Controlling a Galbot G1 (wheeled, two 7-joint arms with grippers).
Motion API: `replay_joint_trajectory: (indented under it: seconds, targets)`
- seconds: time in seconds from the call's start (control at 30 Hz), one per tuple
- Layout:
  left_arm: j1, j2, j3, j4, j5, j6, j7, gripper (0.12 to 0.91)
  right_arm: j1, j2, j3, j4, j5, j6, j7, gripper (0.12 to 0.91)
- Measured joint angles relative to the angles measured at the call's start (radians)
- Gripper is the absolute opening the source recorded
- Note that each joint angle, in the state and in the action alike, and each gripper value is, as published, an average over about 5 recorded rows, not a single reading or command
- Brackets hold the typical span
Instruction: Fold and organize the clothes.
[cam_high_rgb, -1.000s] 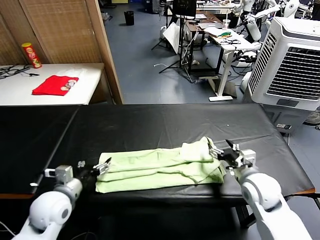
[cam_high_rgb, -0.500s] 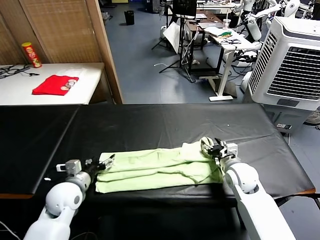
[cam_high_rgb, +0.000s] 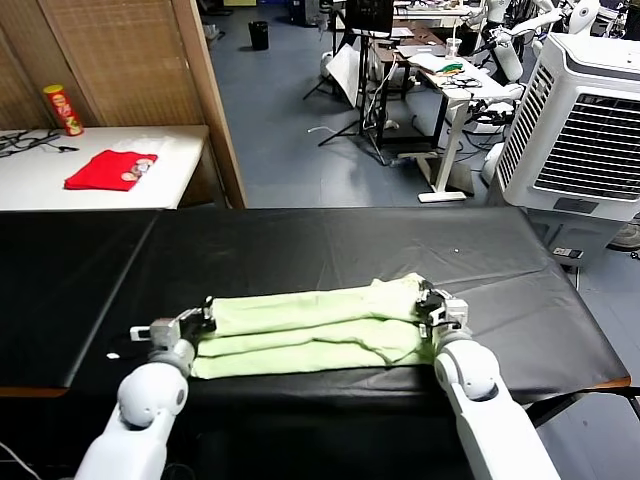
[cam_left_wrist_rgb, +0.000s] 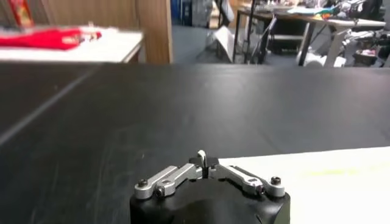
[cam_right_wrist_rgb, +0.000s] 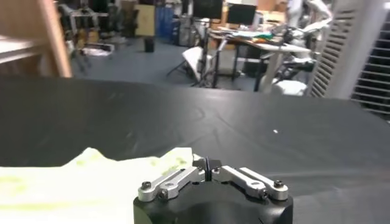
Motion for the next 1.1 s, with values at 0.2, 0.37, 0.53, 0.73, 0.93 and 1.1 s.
replay_joint_trajectory:
  seconds: [0.2,0.37,0.53,0.73,0.93,1.1]
  targets:
    - [-0.023,0.015,0.002,0.010,0.001,-0.006,0.013,0.196,-0.048,-0.020,0.026,0.064,0.014,-0.015,-0.049,0.364]
    - [0.007,0.045,-0.020,-0.024,-0.020,-0.007,0.013,0.459,-0.107,-0.056,0.053,0.159,0.037,-0.018,-0.066,0.631]
    - [0.061,0.068,-0.056,-0.075,-0.052,-0.014,0.010,0.720,-0.168,-0.071,0.065,0.250,0.043,-0.022,-0.075,0.787]
    - [0.160,0.048,-0.094,-0.143,-0.132,-0.008,0.014,0.797,-0.206,-0.070,0.063,0.300,0.042,-0.023,-0.076,0.798]
    - [0.252,-0.003,-0.106,-0.180,-0.127,-0.021,0.024,0.780,-0.217,-0.071,0.063,0.318,0.040,-0.022,-0.079,0.798]
    - [0.286,-0.036,-0.102,-0.190,-0.091,-0.036,0.038,0.616,-0.221,-0.068,0.062,0.319,0.034,-0.017,-0.082,0.798]
